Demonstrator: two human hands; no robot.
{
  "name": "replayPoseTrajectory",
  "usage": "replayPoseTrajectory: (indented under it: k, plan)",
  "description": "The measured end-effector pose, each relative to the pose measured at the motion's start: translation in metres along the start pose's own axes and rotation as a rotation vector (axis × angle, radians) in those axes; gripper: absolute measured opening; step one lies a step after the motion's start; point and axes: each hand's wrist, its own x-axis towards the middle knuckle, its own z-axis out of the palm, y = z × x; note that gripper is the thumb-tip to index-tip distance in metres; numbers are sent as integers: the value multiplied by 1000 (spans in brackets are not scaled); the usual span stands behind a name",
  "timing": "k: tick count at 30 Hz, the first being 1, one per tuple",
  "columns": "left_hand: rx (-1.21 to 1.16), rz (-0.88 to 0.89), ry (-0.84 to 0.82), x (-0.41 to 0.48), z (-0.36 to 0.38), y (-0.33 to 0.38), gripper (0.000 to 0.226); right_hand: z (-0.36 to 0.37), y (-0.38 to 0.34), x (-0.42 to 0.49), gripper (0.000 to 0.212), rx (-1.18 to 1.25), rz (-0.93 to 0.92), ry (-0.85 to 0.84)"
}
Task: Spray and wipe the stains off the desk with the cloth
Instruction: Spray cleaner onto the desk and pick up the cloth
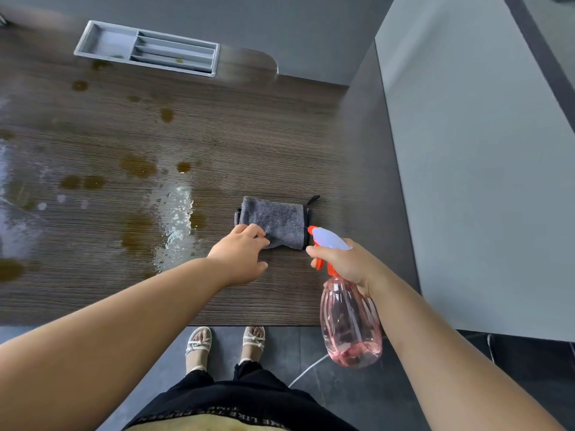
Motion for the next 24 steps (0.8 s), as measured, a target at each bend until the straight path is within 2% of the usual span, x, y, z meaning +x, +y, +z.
replayPoseTrajectory:
  k: [2, 6, 10, 14, 17, 19, 24]
  plan:
    - [12, 1, -16, 1, -1, 1, 54, -1, 4, -4, 36, 18, -22, 3]
    - [50, -24, -44, 6, -5, 5, 54, -7, 21, -13, 43, 146, -153, 104]
    - [85, -38, -62, 10, -6, 10, 55, -22, 30, -22, 44, 371, -290, 346]
    - [86, -66, -61, 10, -6, 13, 55, -43, 25, -19, 61, 336, -373, 618]
    - [108, -76, -54, 11, -6, 15, 56, -51, 12, -7, 34, 341, -459, 752]
    - [118, -77, -48, 12, -4, 16, 56, -58, 5, 6, 34, 366, -477, 816]
    - [126, -87, -48, 14, -2, 15, 55, -62, 2, 36, 61, 392, -482, 841]
